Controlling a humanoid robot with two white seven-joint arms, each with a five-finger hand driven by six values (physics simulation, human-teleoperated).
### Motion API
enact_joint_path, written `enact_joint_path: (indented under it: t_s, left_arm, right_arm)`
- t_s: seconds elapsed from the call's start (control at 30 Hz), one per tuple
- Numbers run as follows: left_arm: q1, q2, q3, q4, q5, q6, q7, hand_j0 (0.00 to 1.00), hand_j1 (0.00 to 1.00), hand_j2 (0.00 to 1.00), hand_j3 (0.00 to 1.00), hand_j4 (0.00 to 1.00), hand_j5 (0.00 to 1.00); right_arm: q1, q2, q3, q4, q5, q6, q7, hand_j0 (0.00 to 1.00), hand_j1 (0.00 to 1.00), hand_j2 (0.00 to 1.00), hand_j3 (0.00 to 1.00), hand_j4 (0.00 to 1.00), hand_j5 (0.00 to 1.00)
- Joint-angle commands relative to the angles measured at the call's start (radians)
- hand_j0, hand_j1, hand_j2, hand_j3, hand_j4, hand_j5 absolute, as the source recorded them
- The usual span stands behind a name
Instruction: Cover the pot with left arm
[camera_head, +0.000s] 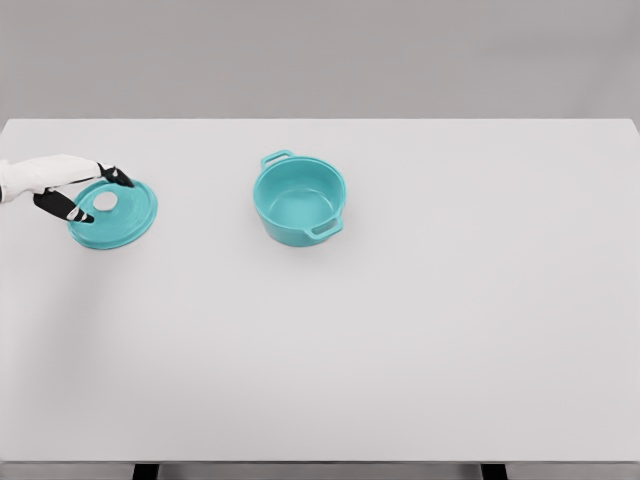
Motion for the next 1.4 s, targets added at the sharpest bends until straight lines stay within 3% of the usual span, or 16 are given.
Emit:
enact_joint_path:
  t_s: [0.0,0.33,0.77,1.1,1.37]
  left_arm:
    - [0.000,0.001,0.002,0.003,0.006,0.002,0.001,0.73,0.73,0.73,0.73,0.73,0.73]
    - [0.006,-0.005,-0.001,0.004,0.001,0.002,0.006,0.69,0.69,0.69,0.69,0.69,0.69]
    - [0.009,-0.004,0.001,0.006,0.003,0.002,0.009,0.53,0.53,0.53,0.53,0.53,0.53]
    - [0.011,-0.004,0.002,0.008,0.003,0.002,0.007,0.51,0.51,0.51,0.51,0.51,0.51]
    - [0.014,0.005,0.002,-0.127,0.007,0.002,-0.002,0.50,0.50,0.50,0.50,0.50,0.50]
  right_arm:
    - [0.000,0.000,0.000,0.000,0.001,0.000,0.000,1.00,1.00,1.00,1.00,1.00,1.00]
    - [0.000,0.000,0.000,0.000,0.001,0.000,0.000,1.00,1.00,1.00,1.00,1.00,1.00]
    - [0.000,0.000,0.000,0.000,0.001,0.000,0.000,1.00,1.00,1.00,1.00,1.00,1.00]
    - [0.000,0.000,0.000,0.000,0.001,0.000,0.000,1.00,1.00,1.00,1.00,1.00,1.00]
    - [0.000,0.000,0.000,0.000,0.001,0.000,0.000,1.00,1.00,1.00,1.00,1.00,1.00]
